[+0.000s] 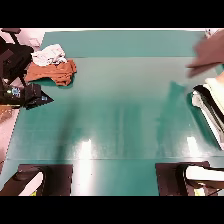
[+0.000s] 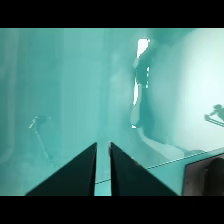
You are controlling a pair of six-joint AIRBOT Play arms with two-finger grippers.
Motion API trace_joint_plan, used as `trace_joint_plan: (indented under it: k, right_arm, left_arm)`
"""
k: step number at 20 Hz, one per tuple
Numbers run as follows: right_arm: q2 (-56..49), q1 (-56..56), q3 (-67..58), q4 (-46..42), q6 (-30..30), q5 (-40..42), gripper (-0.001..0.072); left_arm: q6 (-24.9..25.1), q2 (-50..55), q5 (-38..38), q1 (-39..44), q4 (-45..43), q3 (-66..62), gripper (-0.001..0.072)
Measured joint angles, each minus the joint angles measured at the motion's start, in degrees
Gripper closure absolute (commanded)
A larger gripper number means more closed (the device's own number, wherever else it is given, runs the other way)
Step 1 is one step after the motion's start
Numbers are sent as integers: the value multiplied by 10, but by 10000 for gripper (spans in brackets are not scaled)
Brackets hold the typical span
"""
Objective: Fold the shirts.
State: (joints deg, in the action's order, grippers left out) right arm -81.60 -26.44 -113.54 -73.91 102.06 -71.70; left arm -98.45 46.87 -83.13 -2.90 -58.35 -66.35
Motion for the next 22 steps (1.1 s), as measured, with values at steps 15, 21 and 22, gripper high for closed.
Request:
trace_joint_plan:
  k: [15, 21, 22]
  right_arm:
    - [1, -217, -40, 132, -11, -78, 693]
    - [9, -156, -40, 182, -17, -65, 694]
    - [9, -146, -40, 178, -17, -64, 693]
  left_arm:
    - [-17, 0, 10, 0, 49, 0, 593]
    - [-16, 0, 14, 0, 52, 0, 593]
    - [-15, 0, 14, 0, 52, 0, 593]
